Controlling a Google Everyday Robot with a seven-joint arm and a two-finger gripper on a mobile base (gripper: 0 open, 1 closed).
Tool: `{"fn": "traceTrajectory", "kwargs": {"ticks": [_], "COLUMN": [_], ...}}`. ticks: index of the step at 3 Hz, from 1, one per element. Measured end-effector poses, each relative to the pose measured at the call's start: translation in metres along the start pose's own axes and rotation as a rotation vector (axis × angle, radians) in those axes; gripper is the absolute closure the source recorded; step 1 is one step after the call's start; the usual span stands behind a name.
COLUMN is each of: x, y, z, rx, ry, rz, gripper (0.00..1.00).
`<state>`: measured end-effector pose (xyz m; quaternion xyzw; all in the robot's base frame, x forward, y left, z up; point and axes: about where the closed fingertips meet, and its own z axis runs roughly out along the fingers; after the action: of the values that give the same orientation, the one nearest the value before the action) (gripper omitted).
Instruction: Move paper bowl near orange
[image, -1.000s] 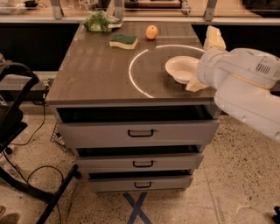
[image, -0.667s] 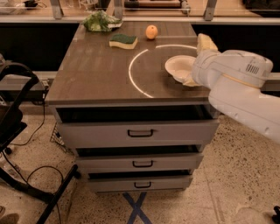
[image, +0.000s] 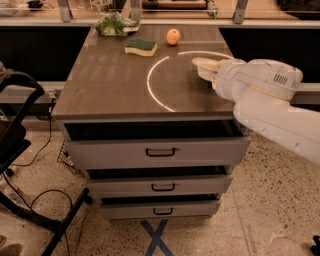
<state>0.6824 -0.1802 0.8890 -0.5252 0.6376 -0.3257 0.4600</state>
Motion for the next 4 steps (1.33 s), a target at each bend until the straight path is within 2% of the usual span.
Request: {"fn": "traceTrajectory", "kwargs": {"ticks": [1,2,3,4], "x": [-0.001,-0.002,-0.002,0.005], "y": [-0.001,-0.002,-0.002,-0.026], "z": [-0.001,-0.001,-0.001,0.013], "rx": [0.002,0.003,0.003,0.071], "ry": [-0.001,-0.002,-0.002,0.016], "rz": [-0.001,-0.002,-0.002,0.014], "gripper": [0.95,1.0,1.0,1.0]}}
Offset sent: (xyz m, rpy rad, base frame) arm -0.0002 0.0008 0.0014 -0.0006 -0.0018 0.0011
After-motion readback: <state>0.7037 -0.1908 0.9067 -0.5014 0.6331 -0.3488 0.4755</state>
